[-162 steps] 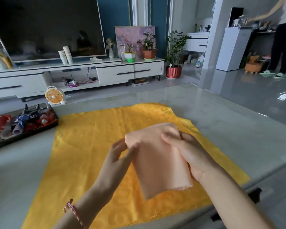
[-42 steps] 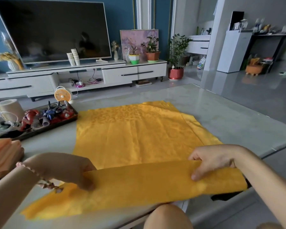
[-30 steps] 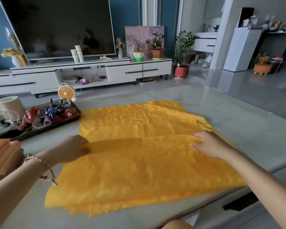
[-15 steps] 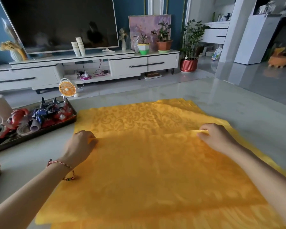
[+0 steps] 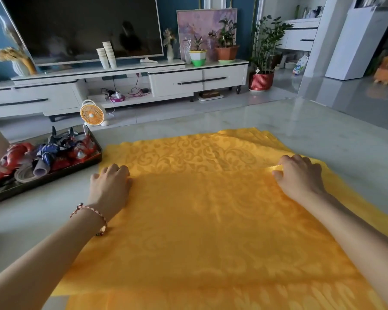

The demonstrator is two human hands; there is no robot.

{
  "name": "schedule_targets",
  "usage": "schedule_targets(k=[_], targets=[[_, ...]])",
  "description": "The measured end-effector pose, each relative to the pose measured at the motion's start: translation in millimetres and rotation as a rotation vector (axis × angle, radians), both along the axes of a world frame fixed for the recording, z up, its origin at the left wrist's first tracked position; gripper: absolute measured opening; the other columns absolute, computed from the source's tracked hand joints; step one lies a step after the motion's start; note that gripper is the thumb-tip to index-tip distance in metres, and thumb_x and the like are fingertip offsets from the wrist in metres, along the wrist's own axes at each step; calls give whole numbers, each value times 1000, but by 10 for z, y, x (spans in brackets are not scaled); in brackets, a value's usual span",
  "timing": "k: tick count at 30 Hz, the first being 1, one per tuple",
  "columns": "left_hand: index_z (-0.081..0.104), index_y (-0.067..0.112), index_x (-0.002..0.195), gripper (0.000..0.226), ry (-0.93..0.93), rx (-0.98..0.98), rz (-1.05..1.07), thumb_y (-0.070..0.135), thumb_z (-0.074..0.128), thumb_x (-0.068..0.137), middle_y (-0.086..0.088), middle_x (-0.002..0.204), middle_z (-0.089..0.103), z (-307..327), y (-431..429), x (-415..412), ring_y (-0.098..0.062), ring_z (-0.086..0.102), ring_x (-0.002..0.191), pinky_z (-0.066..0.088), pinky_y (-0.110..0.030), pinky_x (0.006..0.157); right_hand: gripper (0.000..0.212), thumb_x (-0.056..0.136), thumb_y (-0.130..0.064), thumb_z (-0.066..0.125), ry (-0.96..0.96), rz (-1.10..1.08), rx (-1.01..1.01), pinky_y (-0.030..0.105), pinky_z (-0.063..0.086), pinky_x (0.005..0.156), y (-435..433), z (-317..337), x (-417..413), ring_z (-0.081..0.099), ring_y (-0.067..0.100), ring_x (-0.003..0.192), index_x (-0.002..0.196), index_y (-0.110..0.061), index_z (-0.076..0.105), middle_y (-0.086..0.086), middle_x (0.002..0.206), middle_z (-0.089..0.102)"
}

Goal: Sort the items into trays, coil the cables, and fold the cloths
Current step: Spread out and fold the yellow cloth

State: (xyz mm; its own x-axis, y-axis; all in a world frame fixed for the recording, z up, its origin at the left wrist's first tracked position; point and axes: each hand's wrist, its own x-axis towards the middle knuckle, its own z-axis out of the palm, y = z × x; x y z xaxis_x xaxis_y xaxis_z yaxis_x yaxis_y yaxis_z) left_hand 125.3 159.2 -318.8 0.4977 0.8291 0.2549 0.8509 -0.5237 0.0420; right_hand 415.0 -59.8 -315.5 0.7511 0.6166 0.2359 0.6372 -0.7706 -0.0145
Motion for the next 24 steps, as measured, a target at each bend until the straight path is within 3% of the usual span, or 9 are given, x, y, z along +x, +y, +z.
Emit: schedule_targets(k=[3, 6, 8, 11, 14, 19, 21, 22, 24], targets=[[35, 18, 136, 46, 58, -18, -10, 33, 46, 95, -8, 137, 40, 161, -324, 133, -28, 38, 125, 32, -43, 101, 40, 86, -19, 57, -109, 84, -12, 40, 34, 94, 35, 89, -253, 44, 32, 117, 123, -10, 44, 13, 123, 48], [28, 30, 142, 48, 14, -177, -231, 44, 34, 96, 2, 150, 26, 131, -941, 207, -19, 27, 136, 25, -36, 107, 39, 89, -26, 56, 225, 352, 194, 34, 37, 99, 130, 126, -752, 47, 27, 119, 125, -15, 49, 8, 126, 51], [18, 33, 145, 54, 86, -266, -340, 52, 26, 95, 6, 155, 10, 20, -1372, 154, -14, 11, 142, 14, -37, 113, 36, 91, -34, 53, 333, 512, 231, 31, 36, 101, 92, 46, -1113, 48, 22, 120, 124, -19, 52, 4, 125, 54], [0, 33, 148, 62, 133, -290, -369, 58, 19, 94, 11, 156, -12, -144, -1639, -4, -10, -10, 144, -3, -38, 115, 44, 95, -47, 38, 221, 634, 143, 26, 21, 109, -111, -202, -1381, 33, 15, 132, 134, -26, 44, -4, 142, 39], [-13, 41, 145, 62, 90, -253, -339, 61, 14, 92, 16, 149, -29, -219, -1604, -194, -5, -21, 141, -15, -32, 113, 47, 98, -47, 32, 210, 641, 161, 21, 9, 111, -225, -289, -1335, 21, 7, 138, 140, -28, 37, -12, 150, 25], [-11, 41, 145, 59, 14, -261, -96, 58, 11, 93, 12, 155, -19, -289, -1387, -765, -7, -18, 142, -13, -32, 113, 43, 98, -40, 39, 160, 665, 158, 23, 15, 110, -223, -258, -1334, 29, 10, 136, 137, -22, 45, -7, 147, 35], [-3, 34, 148, 60, -29, -295, 23, 54, 15, 95, 8, 157, -10, -307, -1314, -971, -10, -10, 144, -9, -31, 115, 30, 92, -28, 56, 118, 642, 183, 33, 34, 103, -250, -230, -1387, 51, 19, 120, 119, -15, 62, 1, 127, 56], [5, 26, 149, 60, -80, -299, 75, 51, 20, 96, 4, 158, -2, -301, -1297, -1056, -13, -4, 145, -5, -31, 116, 20, 85, -19, 67, 84, 640, 214, 38, 45, 91, -266, -199, -1430, 61, 23, 105, 103, -12, 69, 4, 110, 64], [30, 13, 142, 55, -251, -312, 146, 42, 37, 96, -6, 155, 18, -296, -1276, -1095, -21, 10, 143, 6, -32, 116, 17, 70, -4, 77, 29, 602, 250, 41, 52, 72, -304, -176, -1467, 66, 26, 83, 84, -10, 71, 4, 87, 66]])
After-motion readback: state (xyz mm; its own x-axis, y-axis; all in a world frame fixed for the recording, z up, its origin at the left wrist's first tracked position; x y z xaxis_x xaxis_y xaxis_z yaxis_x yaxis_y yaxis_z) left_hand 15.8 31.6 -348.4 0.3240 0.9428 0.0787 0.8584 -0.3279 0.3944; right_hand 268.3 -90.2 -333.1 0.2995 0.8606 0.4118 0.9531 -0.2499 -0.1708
